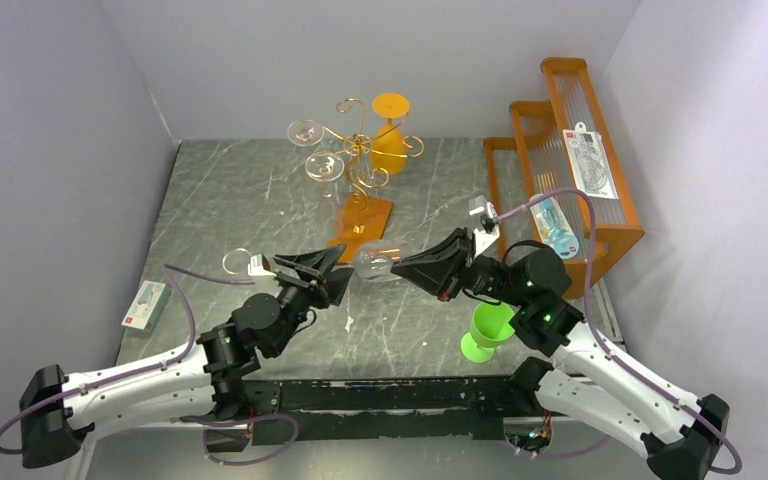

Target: Place the wine glass upside down on the wine glass rack

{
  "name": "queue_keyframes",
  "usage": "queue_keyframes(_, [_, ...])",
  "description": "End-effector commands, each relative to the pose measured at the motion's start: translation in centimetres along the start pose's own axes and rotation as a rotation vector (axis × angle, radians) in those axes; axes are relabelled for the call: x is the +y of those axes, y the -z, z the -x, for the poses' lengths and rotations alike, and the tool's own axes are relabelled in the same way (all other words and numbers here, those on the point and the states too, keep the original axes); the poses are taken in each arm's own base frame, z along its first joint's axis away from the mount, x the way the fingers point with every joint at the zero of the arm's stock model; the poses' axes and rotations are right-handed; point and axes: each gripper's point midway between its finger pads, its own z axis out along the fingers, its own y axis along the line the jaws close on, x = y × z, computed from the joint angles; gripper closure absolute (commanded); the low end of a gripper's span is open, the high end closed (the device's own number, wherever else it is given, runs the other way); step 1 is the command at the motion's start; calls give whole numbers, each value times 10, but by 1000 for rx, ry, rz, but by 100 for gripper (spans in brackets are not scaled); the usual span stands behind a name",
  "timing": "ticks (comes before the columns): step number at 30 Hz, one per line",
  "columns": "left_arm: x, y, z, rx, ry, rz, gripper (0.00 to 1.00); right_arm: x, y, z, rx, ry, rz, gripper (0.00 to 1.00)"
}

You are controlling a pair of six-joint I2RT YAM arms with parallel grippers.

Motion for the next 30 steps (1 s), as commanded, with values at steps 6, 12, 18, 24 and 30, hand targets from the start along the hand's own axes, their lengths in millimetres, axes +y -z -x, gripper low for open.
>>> queue_keyframes(6, [-35,-5,8,-82,117,-64,49,1,2,-12,34,56,38,100])
queue_keyframes(12, [-38,-4,13,-104,152,-83,43,0,5,-19,26,75,53,100])
queue_keyframes(18, [-48,-2,19,-127,148,-117,14,-15,6,-16,-23,118,-20,100])
queue_keyframes(24, [-39,-5,15,-118,141,-69,9,-24,6,-1,-125,151,-67,100])
queue_keyframes(30, [-42,-6,13,-115,162,-90,14,-23,4,-5,-133,129,-44,100])
